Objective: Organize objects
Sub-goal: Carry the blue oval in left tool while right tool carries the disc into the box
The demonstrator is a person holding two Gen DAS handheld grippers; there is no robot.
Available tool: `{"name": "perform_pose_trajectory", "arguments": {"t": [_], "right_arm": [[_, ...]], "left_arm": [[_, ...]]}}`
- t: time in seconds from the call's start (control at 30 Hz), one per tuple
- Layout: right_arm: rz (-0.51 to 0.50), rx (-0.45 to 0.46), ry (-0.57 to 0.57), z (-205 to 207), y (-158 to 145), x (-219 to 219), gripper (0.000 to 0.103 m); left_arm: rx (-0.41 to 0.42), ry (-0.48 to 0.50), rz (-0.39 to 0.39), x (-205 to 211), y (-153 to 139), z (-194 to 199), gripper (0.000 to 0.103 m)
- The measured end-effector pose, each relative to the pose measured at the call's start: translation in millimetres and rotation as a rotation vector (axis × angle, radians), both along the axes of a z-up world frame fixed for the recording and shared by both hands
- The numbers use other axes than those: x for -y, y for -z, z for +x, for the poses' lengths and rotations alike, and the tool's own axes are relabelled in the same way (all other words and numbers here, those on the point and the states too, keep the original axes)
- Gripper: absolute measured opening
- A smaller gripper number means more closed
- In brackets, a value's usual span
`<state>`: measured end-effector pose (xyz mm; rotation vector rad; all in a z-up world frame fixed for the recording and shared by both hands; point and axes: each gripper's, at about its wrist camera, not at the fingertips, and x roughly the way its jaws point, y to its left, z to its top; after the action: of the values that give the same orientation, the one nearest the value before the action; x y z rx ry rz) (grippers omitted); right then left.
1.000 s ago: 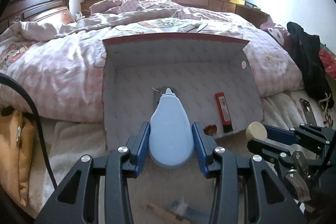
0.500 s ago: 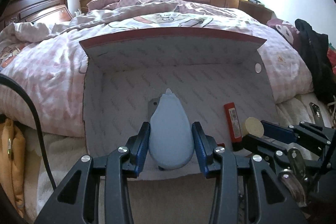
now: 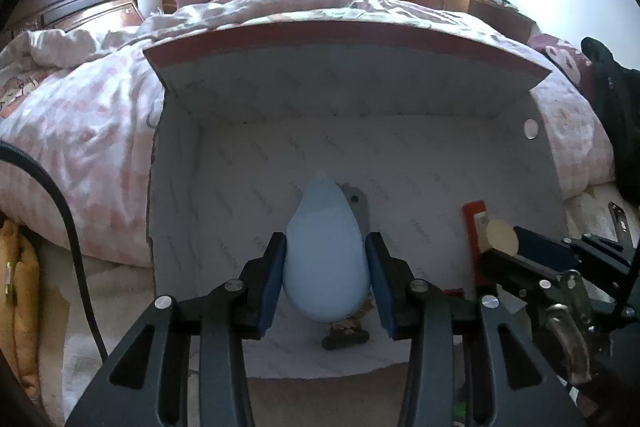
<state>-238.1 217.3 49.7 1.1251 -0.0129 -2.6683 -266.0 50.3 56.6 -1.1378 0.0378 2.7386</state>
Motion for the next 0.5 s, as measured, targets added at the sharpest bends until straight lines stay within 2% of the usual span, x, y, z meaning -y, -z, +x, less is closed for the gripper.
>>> {"name": "perform_pose_trajectory", "arguments": {"t": [0.5], "right_arm": [[0.008, -0.007, 0.017, -8.9, 12.4, -2.1, 0.032]], "left_arm": [[0.003, -0.007, 0.005, -1.0, 14.5, -10.2, 0.040]]}}
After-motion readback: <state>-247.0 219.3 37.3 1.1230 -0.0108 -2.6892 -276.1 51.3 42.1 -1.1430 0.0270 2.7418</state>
